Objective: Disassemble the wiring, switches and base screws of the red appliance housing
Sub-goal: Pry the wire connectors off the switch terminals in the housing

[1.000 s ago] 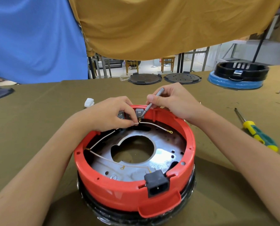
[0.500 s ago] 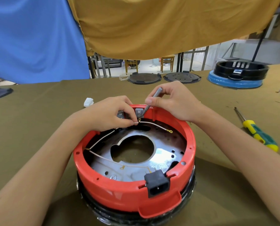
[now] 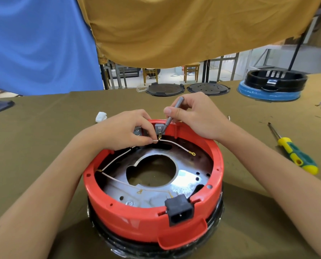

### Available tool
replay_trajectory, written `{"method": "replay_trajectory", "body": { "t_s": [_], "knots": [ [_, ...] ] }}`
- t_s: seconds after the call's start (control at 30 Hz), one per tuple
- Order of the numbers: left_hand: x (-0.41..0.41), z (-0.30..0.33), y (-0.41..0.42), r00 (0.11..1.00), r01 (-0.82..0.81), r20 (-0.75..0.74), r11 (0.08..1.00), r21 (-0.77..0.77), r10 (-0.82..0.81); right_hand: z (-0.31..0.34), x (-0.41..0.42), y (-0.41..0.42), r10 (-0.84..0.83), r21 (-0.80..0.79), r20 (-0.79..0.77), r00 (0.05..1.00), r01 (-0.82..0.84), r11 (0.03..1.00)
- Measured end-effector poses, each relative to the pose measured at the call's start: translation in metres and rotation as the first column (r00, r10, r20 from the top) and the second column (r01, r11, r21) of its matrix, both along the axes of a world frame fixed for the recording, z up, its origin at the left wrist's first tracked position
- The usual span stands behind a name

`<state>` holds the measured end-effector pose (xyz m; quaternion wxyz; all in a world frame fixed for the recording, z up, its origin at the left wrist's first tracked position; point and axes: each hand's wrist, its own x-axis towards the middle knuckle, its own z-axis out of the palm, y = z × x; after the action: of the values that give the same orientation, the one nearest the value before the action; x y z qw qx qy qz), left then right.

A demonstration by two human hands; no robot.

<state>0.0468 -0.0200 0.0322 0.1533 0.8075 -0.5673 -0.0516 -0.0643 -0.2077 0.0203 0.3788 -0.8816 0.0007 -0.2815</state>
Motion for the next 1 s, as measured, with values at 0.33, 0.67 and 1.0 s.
{"method": "replay_trajectory", "body": {
  "t_s": [0.33, 0.67, 1.0],
  "knots": [
    [-0.0004, 0.0000, -0.0005, 1.000, 0.000, -0.010, 1.000, 0.000, 0.000, 0.0001, 0.0036, -0.0009, -0.014, 0.065, -0.046, 0.999, 0.017, 0.998],
    [-0.0003, 0.0003, -0.0002, 1.000, 0.011, -0.020, 1.000, -0.010, -0.011, -0.0010, 0.0021, 0.0015, -0.035, 0.052, -0.021, 0.999, 0.036, 0.998],
    [0.0020, -0.0005, -0.0001, 1.000, 0.017, -0.019, 1.000, -0.014, -0.017, -0.0023, 0.0011, 0.0017, 0.010, 0.082, 0.015, 1.000, -0.012, 0.997]
  ]
}}
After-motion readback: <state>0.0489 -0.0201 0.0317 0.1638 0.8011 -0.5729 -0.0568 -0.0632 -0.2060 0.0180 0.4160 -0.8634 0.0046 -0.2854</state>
